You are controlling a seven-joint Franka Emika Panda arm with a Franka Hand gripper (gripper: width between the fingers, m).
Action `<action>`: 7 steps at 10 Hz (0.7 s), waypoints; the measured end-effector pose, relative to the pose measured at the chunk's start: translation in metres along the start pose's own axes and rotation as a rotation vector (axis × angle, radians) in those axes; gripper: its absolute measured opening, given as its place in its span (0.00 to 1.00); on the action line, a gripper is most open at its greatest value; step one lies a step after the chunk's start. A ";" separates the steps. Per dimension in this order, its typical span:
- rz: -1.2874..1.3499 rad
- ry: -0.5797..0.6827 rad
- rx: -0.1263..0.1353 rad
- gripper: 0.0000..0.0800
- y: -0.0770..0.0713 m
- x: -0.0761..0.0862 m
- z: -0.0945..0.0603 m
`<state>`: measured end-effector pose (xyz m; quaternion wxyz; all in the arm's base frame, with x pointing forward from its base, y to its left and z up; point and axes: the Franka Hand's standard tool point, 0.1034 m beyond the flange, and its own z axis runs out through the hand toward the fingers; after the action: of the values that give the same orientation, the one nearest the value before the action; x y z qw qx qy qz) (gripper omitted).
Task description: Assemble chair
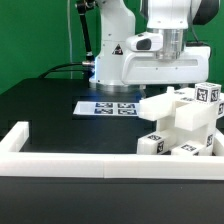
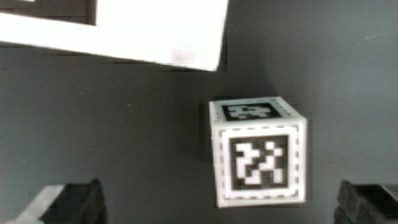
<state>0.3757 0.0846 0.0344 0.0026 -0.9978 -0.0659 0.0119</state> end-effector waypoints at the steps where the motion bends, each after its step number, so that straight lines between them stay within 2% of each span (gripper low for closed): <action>1: 0.001 -0.005 -0.004 0.81 -0.002 -0.002 0.005; 7: -0.002 -0.026 -0.012 0.81 -0.009 -0.006 0.018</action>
Offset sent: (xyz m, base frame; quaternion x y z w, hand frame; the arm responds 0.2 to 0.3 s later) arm -0.0009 0.0165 -0.0055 0.0301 -0.0090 0.0168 0.9994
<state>0.3683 0.0931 0.0170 -0.0041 -0.9975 -0.0667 0.0243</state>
